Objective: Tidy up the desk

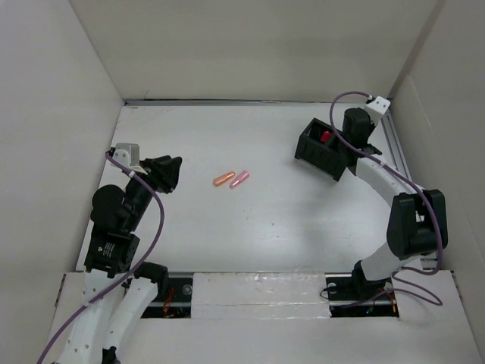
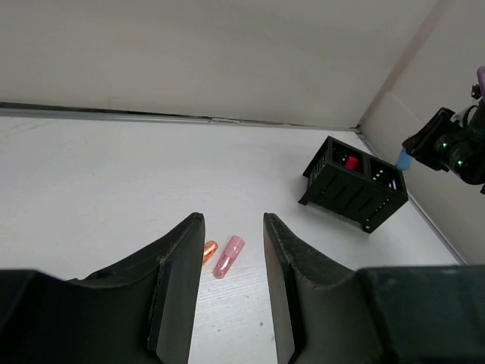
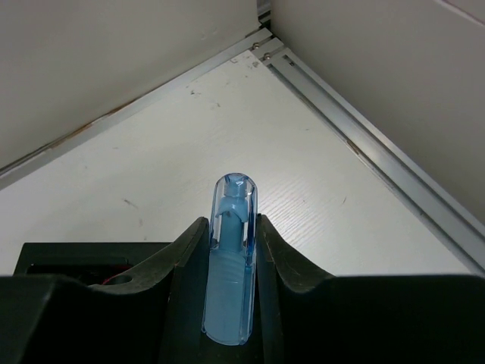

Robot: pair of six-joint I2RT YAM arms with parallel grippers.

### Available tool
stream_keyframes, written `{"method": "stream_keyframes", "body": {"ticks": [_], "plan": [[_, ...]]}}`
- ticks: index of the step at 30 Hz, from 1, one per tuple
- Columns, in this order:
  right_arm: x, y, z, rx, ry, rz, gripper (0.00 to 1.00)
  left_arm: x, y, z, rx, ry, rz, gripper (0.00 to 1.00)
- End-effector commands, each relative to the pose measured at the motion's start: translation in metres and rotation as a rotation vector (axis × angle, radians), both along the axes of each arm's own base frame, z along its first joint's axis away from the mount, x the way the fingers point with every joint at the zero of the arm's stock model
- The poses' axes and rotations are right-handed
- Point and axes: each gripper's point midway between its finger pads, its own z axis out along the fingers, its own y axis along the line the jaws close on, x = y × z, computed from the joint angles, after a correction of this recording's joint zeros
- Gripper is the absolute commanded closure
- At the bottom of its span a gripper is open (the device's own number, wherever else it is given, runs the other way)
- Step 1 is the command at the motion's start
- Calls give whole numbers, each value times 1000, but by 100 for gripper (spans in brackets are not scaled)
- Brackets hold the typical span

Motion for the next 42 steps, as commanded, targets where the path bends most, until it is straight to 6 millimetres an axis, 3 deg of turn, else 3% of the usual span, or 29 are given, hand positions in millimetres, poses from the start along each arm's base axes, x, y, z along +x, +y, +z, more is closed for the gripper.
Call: {"method": "stream_keyframes", "body": {"ticks": [1,10,14,17,21,23,24,25,26,28,29,31,32,33,34,35,36,39,40,42], "plan": [[5,-2,21,-16,-56,-32,77,0,-2,8,-1,-36,-13,67],[13,8,4,-31,8,-12,69,0,-2,7,2,-32,-9,67],[14,11,5,-38,25,-9,58,0,0,8,1,-33,0,67],[11,27,20,-46,10,27,45,0,0,10,-2,-42,-2,67],[7,43,36,-28,-23,90,42,1,-1,7,2,-29,-3,67],[2,76,45,2,-46,200,57,0,-1,9,-1,-39,-6,67],[0,93,46,17,-56,249,80,0,-1,10,-1,-42,-5,67],[-5,133,38,38,-53,375,92,2,0,7,1,-32,1,67],[-8,157,31,52,-42,449,99,1,0,8,1,-30,1,67],[-16,209,12,107,-4,610,100,0,0,9,1,-37,1,67],[-28,246,3,121,23,705,100,1,1,9,2,-40,5,67],[-41,291,-32,138,117,810,91,2,1,7,2,-31,9,67],[-52,324,-35,145,135,882,83,2,0,7,2,-27,6,67],[-56,342,-64,140,204,913,68,2,0,7,3,-28,1,67],[-63,350,-81,132,273,919,62,1,-1,8,3,-32,-3,67],[-62,367,-78,142,268,942,58,1,-1,8,4,-34,-3,67],[-72,379,-106,133,347,969,49,1,0,8,3,-34,3,67],[-80,402,-123,139,400,1028,38,0,1,9,1,-37,4,67],[-82,398,-142,118,455,1010,38,-1,1,10,0,-43,1,67],[-81,398,-149,112,476,1002,35,-1,1,11,-3,-45,4,67]]}}
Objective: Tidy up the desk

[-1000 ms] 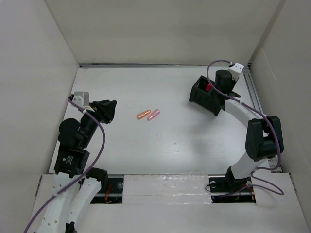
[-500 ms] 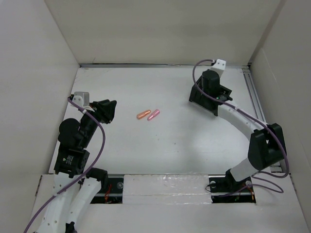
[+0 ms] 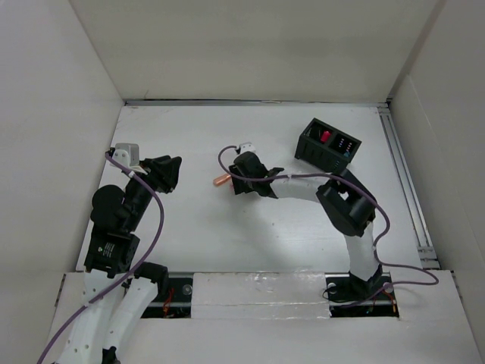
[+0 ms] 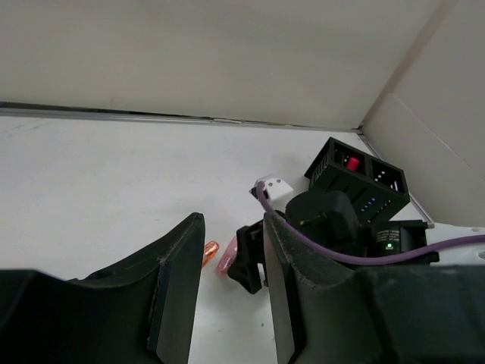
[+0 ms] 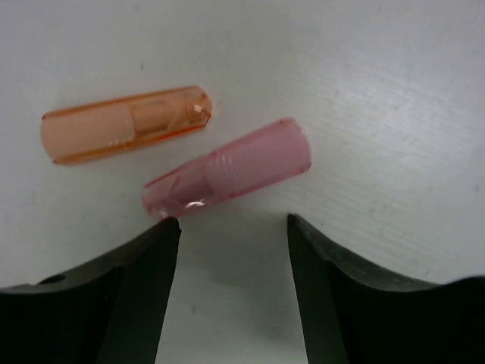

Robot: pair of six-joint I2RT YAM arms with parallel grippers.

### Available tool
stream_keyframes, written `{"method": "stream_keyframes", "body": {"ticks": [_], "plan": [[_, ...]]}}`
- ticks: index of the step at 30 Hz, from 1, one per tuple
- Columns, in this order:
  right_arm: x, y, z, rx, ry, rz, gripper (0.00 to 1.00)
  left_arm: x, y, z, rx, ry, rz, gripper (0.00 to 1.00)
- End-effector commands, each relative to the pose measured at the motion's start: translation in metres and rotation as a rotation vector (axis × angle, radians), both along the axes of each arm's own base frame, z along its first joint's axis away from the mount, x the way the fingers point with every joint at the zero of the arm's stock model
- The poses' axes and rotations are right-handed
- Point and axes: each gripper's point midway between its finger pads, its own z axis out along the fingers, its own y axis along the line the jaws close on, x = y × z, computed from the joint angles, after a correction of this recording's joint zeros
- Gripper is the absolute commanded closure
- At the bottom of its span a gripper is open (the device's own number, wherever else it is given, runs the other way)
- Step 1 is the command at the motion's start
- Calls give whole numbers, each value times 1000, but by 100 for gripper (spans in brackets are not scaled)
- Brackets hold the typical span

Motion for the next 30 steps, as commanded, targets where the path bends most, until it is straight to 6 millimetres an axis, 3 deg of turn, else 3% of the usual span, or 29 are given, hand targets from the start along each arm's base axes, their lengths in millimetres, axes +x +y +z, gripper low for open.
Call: {"method": "stream_keyframes", "body": {"ticks": [1,8,13,26,30], "plan": [[10,9,18,40,8,-2,34,-2,0,11,-2,-44,-2,67],[7,20,-6,21,54,17,23,-3,-4,11,-4,-45,-27,67],[12,29,-10,-5,62,16,19,-5,-4,12,-6,-50,-30,67],[42,26,1,-78,6,-24,12,-6,-5,14,-7,-56,-35,67],[49,40,14,-4,9,38,6,-6,-5,14,-7,-56,-35,67]]}}
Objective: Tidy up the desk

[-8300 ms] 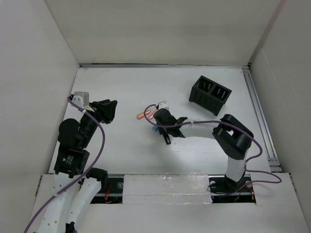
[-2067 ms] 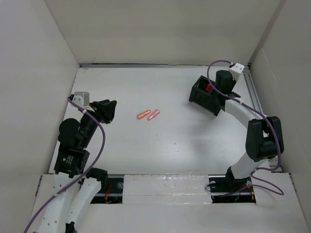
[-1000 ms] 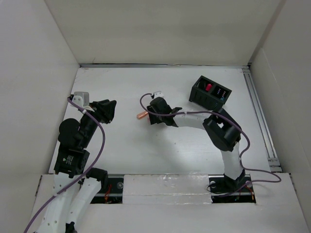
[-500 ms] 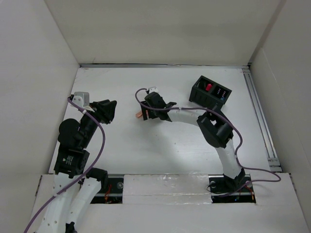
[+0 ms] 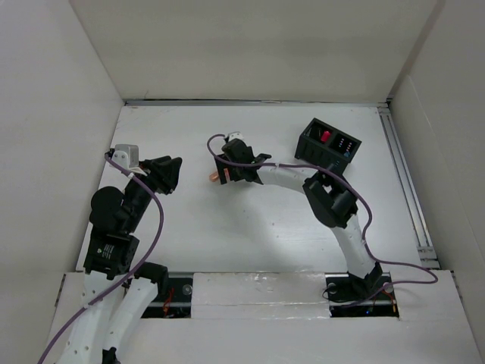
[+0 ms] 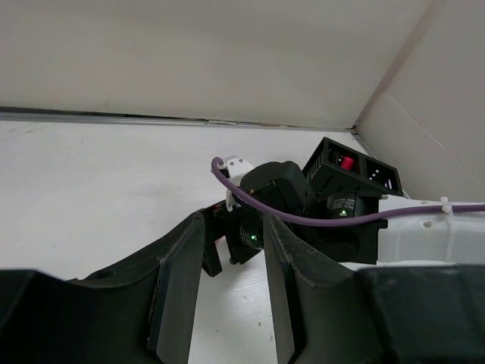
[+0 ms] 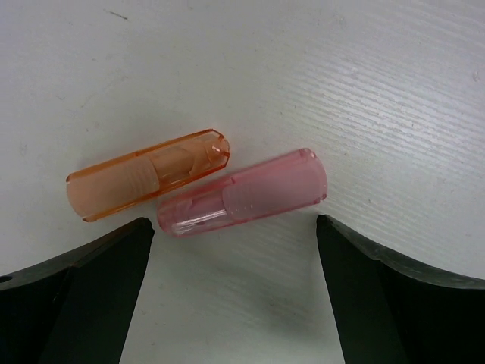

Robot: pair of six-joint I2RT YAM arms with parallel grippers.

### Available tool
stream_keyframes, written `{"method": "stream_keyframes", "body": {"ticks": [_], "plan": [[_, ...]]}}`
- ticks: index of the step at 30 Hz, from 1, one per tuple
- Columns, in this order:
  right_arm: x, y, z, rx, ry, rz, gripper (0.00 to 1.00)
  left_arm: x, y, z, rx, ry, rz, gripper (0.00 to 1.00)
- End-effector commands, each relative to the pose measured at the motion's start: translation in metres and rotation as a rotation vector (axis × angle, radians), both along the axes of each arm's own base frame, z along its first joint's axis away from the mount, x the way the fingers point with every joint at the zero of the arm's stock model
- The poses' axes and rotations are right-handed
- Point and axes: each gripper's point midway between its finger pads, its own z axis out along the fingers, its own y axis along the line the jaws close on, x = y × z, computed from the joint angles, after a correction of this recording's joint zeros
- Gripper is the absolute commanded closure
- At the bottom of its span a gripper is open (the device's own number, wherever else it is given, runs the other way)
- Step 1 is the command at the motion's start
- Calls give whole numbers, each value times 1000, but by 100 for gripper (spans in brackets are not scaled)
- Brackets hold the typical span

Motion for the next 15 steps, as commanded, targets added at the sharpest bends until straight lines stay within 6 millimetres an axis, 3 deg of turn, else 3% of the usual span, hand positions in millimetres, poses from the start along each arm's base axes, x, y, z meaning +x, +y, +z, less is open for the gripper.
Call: {"method": "stream_keyframes", "body": {"ticks": [1,8,11,12,15], "plan": [[12,9,20,38,-21,36,6,-1,-3,10,-5,-42,-16,67],[28,-1,22,36,-29,6,17,-1,-3,10,-5,-42,-17,67],[38,0,29,38,-41,1,15,-2,-3,11,-5,-43,-19,67],[36,-1,18,13,-14,5,15,-1,-3,10,-5,-42,-19,67],[40,0,15,-12,-8,6,15,-2,-3,11,-7,-44,-16,67]]}}
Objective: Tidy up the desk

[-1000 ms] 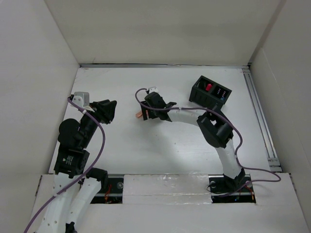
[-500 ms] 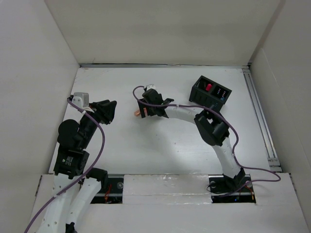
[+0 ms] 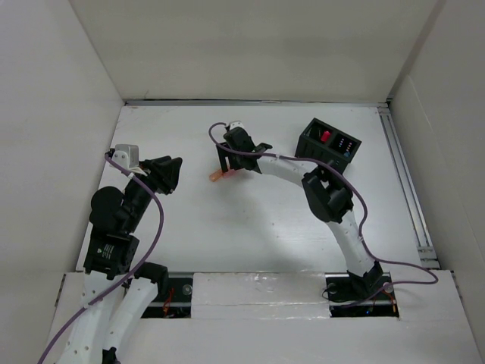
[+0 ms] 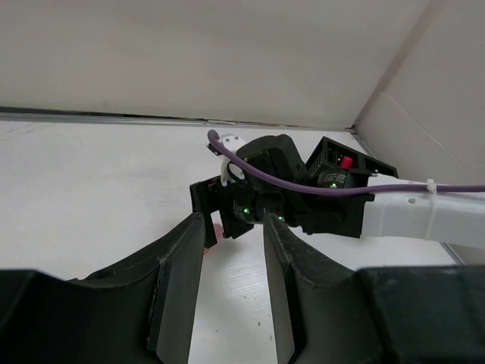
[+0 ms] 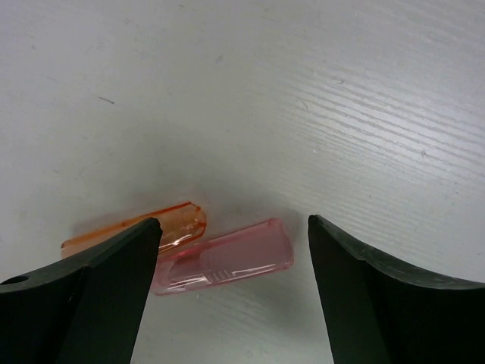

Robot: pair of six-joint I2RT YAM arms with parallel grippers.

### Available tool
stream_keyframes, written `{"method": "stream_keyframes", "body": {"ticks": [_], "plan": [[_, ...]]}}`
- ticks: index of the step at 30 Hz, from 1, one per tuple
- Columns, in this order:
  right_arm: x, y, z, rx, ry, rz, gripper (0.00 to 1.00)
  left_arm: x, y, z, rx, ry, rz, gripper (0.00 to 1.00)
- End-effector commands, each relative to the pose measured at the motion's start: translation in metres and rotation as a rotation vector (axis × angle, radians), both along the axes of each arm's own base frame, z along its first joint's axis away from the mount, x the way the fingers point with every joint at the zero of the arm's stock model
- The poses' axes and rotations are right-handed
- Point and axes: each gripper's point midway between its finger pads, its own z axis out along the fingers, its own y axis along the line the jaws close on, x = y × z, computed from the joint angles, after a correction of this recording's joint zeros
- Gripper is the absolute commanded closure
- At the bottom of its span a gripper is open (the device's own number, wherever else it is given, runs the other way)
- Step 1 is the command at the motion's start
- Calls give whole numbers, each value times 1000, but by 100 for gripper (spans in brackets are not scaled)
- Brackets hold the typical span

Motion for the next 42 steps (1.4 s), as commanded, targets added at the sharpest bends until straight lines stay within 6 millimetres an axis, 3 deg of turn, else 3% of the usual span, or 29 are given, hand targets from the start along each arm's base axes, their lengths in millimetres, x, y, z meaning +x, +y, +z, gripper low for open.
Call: {"method": "stream_keyframes", "body": {"ticks": [1,8,9,12,13,15,17,24,27,31,32,34,35,42], "plan": [[4,-2,-4,-38,11,4,16,-1,-2,10,-4,-42,-12,67],[-4,-12,-3,-88,-16,-22,21,-1,-2,10,-2,-43,-11,67],[-9,-18,-11,-100,-10,-24,21,-1,-2,10,-2,-41,-11,67],[-14,-24,-1,-80,-32,-28,21,0,-2,10,-2,-41,-10,67],[-22,-32,-11,-100,-17,-25,21,0,-2,10,-2,-41,-8,67],[-24,-35,1,-78,-52,-23,21,0,-1,10,-2,-39,-7,67],[-33,-45,-6,-102,-47,-16,21,0,-1,10,-1,-41,-4,67],[-29,-75,-5,-124,-29,-61,21,1,-1,9,0,-37,-4,67],[-25,-71,8,-61,-54,-17,22,1,-3,9,0,-35,-11,67],[-10,-63,20,-47,-64,-13,31,2,-2,8,-1,-32,-10,67],[-9,-64,8,-79,-41,-6,31,2,-2,7,0,-31,-10,67],[2,-58,17,-86,-55,-13,32,2,-2,8,0,-32,-7,67],[1,-60,5,-113,-27,-14,32,1,-1,9,-1,-35,-5,67],[8,-55,-1,-109,-7,2,39,2,-2,9,1,-34,-10,67]]}}
